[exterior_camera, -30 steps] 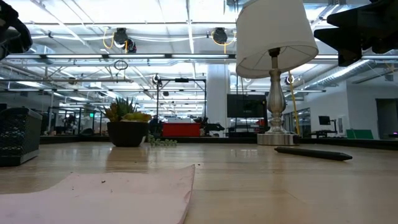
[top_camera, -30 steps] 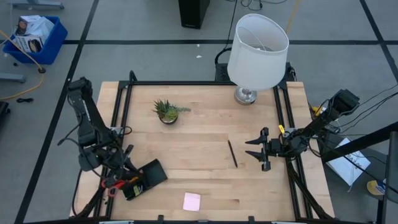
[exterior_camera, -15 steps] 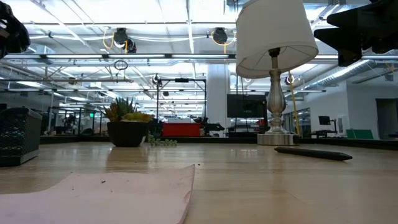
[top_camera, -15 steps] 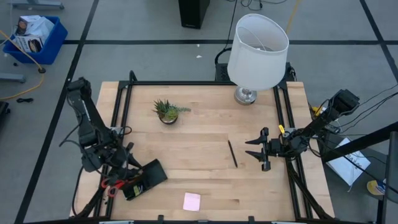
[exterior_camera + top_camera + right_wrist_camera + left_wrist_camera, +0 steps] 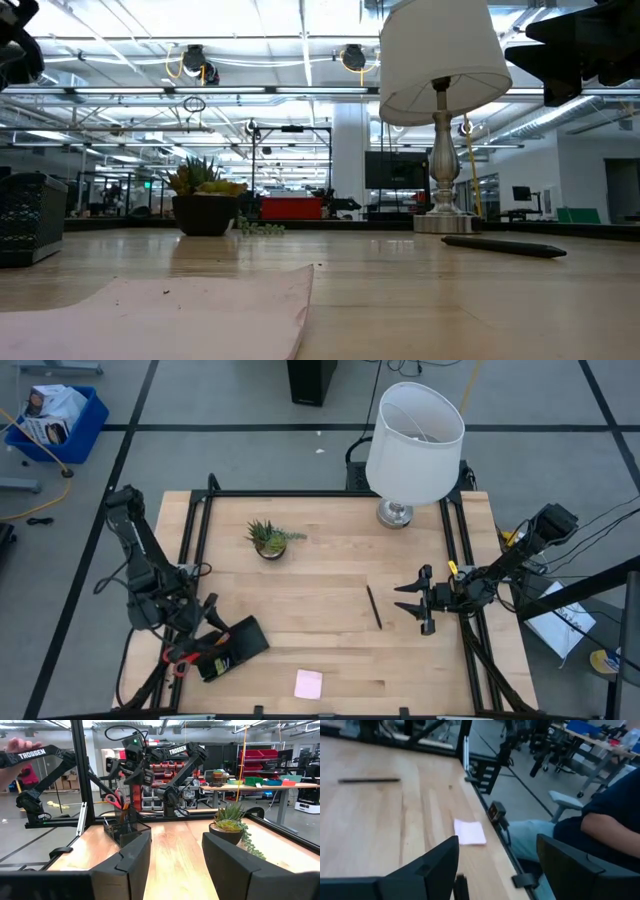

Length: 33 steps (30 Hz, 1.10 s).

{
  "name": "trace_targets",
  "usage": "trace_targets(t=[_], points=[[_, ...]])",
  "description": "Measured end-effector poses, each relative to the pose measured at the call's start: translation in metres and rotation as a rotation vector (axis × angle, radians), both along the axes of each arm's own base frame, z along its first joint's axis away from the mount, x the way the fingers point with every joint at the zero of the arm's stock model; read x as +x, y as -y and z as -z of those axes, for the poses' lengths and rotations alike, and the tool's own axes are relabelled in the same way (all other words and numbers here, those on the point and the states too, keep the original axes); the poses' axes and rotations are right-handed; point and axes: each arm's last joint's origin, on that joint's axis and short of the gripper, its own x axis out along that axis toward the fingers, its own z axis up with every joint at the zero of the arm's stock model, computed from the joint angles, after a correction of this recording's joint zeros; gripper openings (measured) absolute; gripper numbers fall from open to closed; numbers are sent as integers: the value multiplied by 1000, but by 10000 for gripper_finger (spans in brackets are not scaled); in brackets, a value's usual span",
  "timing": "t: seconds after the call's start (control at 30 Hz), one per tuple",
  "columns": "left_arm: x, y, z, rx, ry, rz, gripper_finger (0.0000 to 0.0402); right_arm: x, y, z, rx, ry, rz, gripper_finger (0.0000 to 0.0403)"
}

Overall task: Pick and place office supplies into organizer
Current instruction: Put the pen into the top left section of the desk organizer

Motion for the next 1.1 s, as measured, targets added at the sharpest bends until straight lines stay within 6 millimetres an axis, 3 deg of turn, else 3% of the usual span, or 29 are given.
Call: trace_targets(t=[0.23, 0.73, 0.9, 1.1], points=[[1, 1, -11, 51, 138, 5, 271, 0, 0, 0, 0, 0, 0, 174], [6, 0, -16, -40, 149, -58, 271, 0, 0, 0, 0, 0, 0, 172], [24, 4, -26, -209, 206, -220, 271, 0, 0, 0, -1, 0, 0, 175], [63, 10, -4, -144, 114, -337, 271, 0, 0, 0, -1, 0, 0, 172]])
